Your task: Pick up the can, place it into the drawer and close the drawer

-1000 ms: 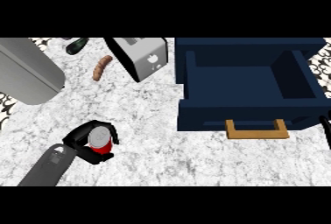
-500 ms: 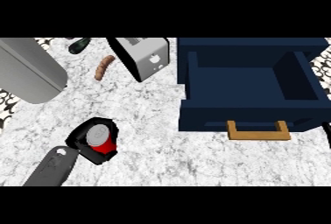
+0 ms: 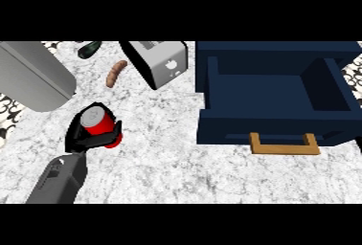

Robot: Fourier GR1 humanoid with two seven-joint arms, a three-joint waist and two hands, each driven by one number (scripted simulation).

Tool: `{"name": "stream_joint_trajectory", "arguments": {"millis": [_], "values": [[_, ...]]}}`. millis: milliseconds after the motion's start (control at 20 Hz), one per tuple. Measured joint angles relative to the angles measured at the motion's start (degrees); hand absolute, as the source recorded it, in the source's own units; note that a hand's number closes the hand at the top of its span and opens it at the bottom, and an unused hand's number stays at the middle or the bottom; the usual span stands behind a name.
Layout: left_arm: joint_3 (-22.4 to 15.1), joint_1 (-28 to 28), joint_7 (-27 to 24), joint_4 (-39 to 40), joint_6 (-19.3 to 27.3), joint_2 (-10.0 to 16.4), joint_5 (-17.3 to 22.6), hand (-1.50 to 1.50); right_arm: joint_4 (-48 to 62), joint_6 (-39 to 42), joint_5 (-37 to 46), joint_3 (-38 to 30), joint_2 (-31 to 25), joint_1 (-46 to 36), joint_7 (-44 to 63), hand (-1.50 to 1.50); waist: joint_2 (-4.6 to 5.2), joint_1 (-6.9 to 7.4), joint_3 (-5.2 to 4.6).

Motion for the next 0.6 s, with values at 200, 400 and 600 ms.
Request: {"name": "stream_joint_trajectory", "arguments": {"millis": [200,400,600], "values": [[-1.9,-0.9,8.4,-10.3,6.8,-2.9,-0.7,1.5,-0.9,0.2,-0.4,-0.1,-0.1,0.1,0.2,-1.5,0.02,-0.37,0.0],[-5.1,-2.0,15.8,-19.8,12.5,-5.2,-3.1,1.5,-2.5,0.4,-0.7,0.1,0.3,1.0,0.7,-1.5,0.08,-0.7,-0.04],[-7.9,-4.4,23.9,-26.9,16.4,-7.0,-5.3,1.5,-2.5,0.7,-0.9,0.0,0.1,1.3,0.3,-1.5,0.16,-0.92,-0.06]]}}
